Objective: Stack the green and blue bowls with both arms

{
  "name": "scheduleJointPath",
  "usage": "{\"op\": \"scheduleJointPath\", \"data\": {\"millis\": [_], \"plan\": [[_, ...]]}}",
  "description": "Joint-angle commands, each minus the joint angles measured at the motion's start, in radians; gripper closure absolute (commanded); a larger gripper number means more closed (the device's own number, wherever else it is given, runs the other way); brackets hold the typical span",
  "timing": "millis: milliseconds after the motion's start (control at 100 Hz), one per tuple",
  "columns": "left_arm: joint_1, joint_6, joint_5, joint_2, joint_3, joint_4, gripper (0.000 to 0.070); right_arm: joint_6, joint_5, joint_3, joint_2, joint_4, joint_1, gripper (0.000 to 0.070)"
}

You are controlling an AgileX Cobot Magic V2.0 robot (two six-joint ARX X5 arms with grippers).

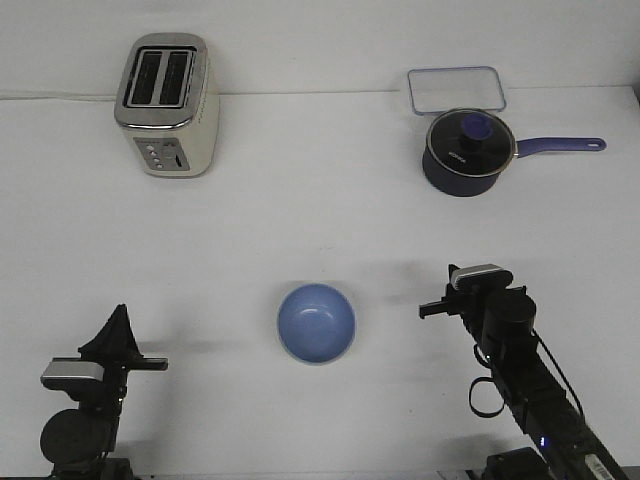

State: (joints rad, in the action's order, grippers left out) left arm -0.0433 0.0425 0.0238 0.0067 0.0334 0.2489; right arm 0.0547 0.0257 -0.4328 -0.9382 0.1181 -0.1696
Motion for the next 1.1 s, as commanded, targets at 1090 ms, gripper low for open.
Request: {"op": "scheduleJointPath", "data": {"millis": [1090], "plan": [[0.002, 0.040, 0.002, -0.003, -0.019, 0.029, 0.0688, -0.006, -0.002, -0.010, -0.004, 0.013, -0.002, 0.0700]]}}
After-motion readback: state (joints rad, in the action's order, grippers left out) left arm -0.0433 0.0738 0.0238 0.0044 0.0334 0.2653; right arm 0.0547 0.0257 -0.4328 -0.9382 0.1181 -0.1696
